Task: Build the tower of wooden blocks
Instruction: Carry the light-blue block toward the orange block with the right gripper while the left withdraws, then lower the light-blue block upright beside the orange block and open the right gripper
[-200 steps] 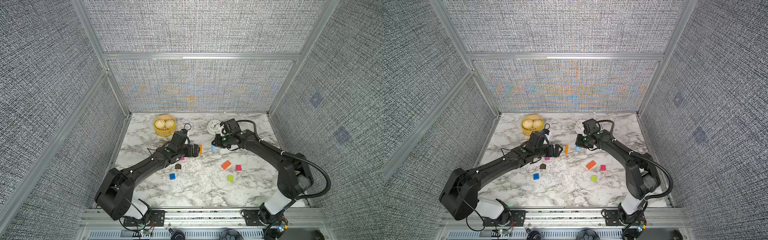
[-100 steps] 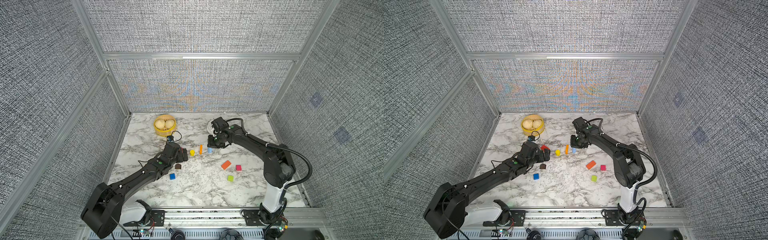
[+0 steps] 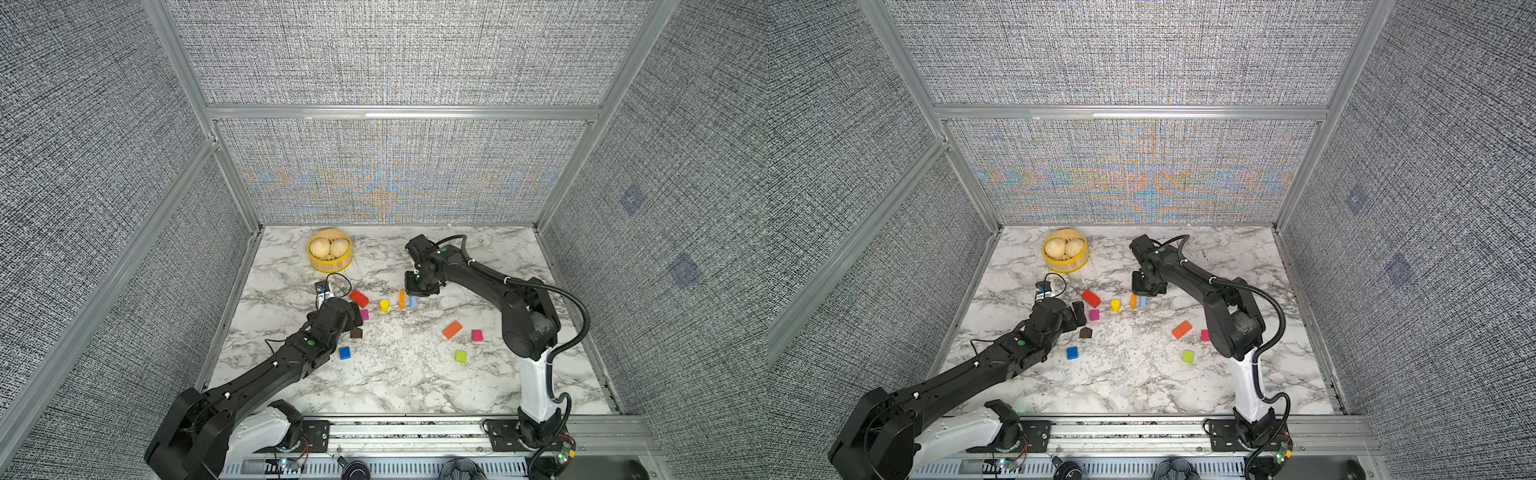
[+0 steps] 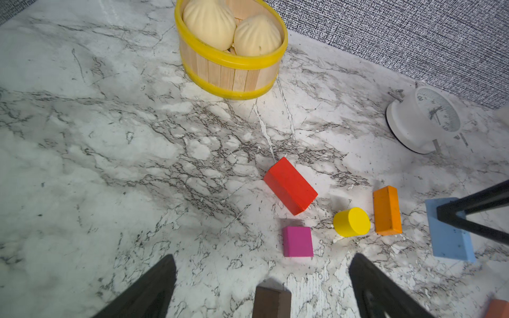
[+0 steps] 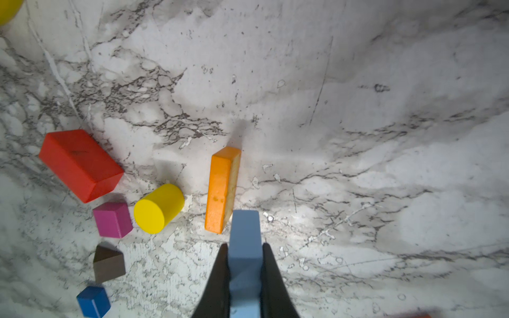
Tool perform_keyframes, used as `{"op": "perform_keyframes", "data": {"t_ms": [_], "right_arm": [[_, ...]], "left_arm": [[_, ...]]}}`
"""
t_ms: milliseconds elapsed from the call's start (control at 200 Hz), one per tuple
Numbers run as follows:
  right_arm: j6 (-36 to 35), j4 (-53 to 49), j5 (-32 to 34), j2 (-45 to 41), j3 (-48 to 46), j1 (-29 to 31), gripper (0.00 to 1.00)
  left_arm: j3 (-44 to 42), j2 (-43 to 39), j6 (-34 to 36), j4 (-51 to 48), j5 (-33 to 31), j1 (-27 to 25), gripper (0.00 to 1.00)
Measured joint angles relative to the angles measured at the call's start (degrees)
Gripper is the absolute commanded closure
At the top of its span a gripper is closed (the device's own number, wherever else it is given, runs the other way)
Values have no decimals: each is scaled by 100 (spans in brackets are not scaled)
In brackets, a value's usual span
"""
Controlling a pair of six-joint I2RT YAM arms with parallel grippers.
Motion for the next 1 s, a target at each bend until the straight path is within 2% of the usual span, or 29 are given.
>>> {"op": "perform_keyframes", "data": {"t_ms": [725, 1000], "right_arm": [[184, -264, 247, 660, 450, -76, 91], [181, -326, 267, 787, 603, -133, 87]], "left_arm": [[168, 426, -61, -11, 35, 0, 1], [184, 452, -61, -7, 35, 0, 1]]}}
